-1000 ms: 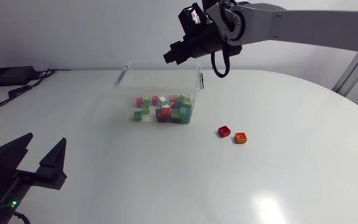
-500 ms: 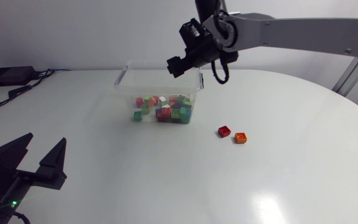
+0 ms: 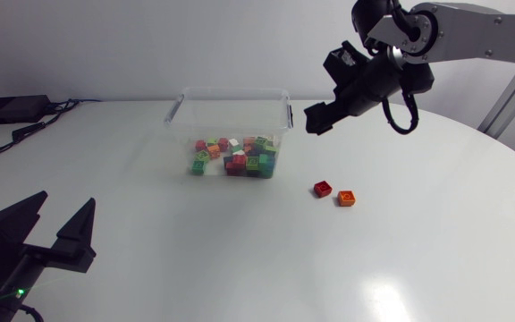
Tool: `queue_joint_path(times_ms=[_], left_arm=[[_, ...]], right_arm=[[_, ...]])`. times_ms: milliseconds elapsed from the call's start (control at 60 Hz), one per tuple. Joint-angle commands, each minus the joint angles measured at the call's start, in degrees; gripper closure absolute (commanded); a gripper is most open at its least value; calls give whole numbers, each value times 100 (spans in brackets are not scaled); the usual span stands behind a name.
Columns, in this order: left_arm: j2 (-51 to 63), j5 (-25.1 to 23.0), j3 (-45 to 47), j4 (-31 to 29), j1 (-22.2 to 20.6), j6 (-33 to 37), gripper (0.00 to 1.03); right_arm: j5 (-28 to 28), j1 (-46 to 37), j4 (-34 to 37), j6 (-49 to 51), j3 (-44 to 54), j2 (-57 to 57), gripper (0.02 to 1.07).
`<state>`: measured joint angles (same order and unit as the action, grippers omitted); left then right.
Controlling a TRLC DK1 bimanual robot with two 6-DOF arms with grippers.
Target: Place the duplo bricks in the container
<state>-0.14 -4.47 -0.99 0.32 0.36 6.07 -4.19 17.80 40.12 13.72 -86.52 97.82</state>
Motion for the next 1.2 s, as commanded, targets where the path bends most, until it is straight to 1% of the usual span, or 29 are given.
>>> queue_joint_path(times_ms=[0, 67, 233, 267, 283, 367, 450, 517, 917, 1183], left_arm=[[-47, -45, 108, 74, 52, 53, 5], [-47, -45, 108, 74, 52, 53, 5], [-47, -45, 108, 74, 52, 53, 5], [-47, -45, 108, 74, 52, 53, 5], [-47, -45, 108, 74, 52, 53, 5], [-47, -36, 108, 74, 52, 53, 5], [-47, -36, 108, 74, 52, 53, 5], [-47, -45, 108, 74, 52, 53, 5], [-47, -45, 108, 74, 52, 53, 5], [-47, -45, 108, 74, 52, 53, 5]], right_arm=[[76, -75, 330, -27, 109, 62, 7], [85, -102, 638, -80, 83, 185, 7], [357, -66, 980, -238, 48, 677, 8], [383, -66, 1016, -264, 21, 800, 10], [436, -66, 1016, -290, 12, 888, 13], [471, -75, 1042, -343, -49, 1143, 15], [480, -75, 1033, -378, -75, 1345, 22], [506, -75, 954, -440, -102, 1486, 30], [612, -137, 769, -616, -533, 2479, 31], [709, -225, 725, -660, -840, 2927, 31]])
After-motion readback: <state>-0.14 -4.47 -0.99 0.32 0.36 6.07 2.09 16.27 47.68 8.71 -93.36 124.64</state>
